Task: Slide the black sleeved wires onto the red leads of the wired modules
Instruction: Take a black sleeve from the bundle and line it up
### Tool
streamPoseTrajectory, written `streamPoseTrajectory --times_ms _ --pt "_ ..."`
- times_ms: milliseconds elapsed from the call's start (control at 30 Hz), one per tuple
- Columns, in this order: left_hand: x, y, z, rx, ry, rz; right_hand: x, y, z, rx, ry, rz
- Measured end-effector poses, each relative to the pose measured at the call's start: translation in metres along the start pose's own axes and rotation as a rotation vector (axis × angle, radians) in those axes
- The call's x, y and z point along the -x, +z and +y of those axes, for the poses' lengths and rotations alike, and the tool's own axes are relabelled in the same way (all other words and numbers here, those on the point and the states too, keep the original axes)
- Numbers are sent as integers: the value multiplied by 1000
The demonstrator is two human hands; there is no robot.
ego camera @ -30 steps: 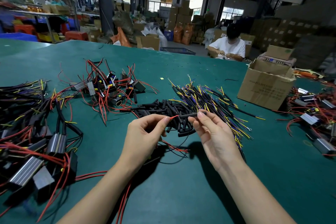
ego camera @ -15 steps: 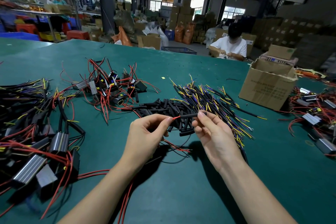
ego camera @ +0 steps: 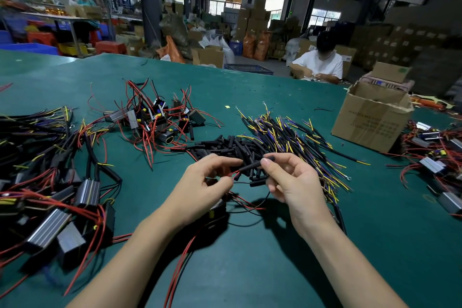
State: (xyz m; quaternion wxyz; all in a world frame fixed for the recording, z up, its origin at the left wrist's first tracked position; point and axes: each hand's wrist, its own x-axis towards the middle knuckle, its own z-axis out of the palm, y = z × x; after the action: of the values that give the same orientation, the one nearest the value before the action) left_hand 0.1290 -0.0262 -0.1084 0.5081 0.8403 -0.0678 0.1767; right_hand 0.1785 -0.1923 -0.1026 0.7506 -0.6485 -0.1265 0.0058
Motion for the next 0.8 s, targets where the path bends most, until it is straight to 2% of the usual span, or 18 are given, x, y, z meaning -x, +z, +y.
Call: streamPoseTrajectory --times_ms 133,333,633,800 --pt "2 -11 -5 -105 -2 -58 0 -2 0 26 -23 42" --pt "0 -6 -9 -128 66 77 1 -2 -3 25 -20 -20" --pt "-1 -3 -8 -32 70 105 2 0 -3 466 -254 28" --pt "1 3 -10 -48 106 73 3 -1 -5 466 -268 -51"
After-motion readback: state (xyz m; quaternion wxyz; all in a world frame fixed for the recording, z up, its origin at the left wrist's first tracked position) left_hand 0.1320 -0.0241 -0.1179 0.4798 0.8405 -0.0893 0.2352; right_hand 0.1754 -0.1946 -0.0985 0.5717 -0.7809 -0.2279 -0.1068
